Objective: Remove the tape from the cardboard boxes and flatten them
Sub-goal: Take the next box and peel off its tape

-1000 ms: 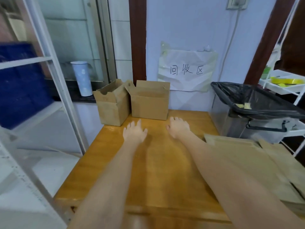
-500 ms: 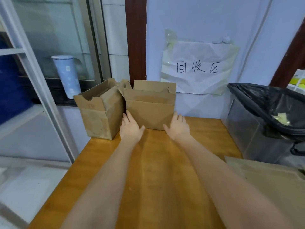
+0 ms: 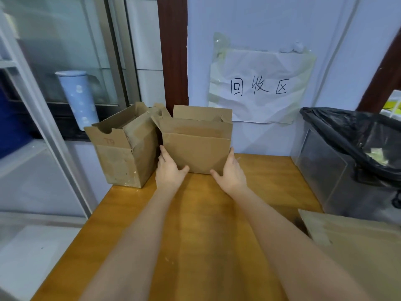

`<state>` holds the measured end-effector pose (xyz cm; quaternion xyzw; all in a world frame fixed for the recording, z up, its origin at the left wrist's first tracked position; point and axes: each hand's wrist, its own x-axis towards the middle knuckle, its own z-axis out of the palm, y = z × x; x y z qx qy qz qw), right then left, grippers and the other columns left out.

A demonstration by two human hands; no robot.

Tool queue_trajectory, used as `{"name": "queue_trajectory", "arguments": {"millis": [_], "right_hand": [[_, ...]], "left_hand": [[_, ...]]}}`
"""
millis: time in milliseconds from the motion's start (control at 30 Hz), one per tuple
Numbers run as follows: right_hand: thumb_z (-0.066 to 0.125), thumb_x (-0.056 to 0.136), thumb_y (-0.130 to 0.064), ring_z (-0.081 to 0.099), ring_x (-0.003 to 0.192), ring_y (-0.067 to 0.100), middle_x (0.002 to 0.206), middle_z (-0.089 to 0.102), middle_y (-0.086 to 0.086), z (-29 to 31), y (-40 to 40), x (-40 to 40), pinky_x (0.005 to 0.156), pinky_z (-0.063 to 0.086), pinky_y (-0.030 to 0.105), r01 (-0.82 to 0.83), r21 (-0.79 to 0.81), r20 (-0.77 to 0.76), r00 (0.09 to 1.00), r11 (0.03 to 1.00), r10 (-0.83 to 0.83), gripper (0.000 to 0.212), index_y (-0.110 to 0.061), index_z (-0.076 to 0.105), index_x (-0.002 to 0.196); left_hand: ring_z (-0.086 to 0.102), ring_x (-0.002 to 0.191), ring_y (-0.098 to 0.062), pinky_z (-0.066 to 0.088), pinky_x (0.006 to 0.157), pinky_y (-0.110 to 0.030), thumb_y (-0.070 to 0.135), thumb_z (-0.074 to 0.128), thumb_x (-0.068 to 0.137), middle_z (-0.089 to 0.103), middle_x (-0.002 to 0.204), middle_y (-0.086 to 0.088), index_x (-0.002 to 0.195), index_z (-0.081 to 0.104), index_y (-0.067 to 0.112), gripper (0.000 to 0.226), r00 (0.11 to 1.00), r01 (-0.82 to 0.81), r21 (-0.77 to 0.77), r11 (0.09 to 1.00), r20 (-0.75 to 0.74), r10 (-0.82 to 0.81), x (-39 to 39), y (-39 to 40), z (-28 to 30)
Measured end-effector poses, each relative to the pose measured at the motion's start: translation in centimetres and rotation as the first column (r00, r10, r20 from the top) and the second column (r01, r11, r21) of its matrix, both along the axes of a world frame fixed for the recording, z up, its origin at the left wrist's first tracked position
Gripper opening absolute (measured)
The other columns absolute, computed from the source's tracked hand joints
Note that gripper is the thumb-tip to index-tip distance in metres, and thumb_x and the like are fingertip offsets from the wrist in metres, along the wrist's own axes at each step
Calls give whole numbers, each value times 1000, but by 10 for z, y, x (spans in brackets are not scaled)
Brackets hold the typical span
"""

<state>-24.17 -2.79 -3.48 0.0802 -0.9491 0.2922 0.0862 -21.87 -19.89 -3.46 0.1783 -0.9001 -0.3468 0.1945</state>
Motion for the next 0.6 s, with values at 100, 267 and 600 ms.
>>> {"name": "queue_trajectory", "arguments": {"millis": [100, 267, 600], "right_hand": [[62, 89, -41, 29, 141, 28, 155, 25, 12, 6, 1, 11, 108, 36, 43, 15, -80, 42, 999, 997, -11, 102, -7, -12, 151], [67, 86, -38, 38, 134, 29, 153, 28, 8, 34, 10, 33, 104, 40, 45, 43, -126, 57, 998, 991, -36, 104, -10, -10, 151], [67, 80, -51, 50, 124, 30, 135, 52, 9, 104, 39, 111, 100, 42, 45, 45, -48, 76, 996, 998, -41, 101, -11, 4, 148]], "left_hand": [[31, 139, -29, 38, 105, -41, 38, 71, 83, 23, 154, -13, 152, -8, 11, 108, 999, 27, -1, 1000, -30, -27, 14, 5, 6], [25, 140, -29, 33, 108, -41, 46, 75, 76, 22, 154, -12, 153, -1, 15, 112, 995, 90, -71, 993, -47, -93, 45, 13, 29], [20, 139, -37, 22, 113, -41, 66, 74, 66, 8, 155, -23, 151, 13, 22, 113, 984, 156, -365, 918, 137, -112, 136, 39, 97]]}}
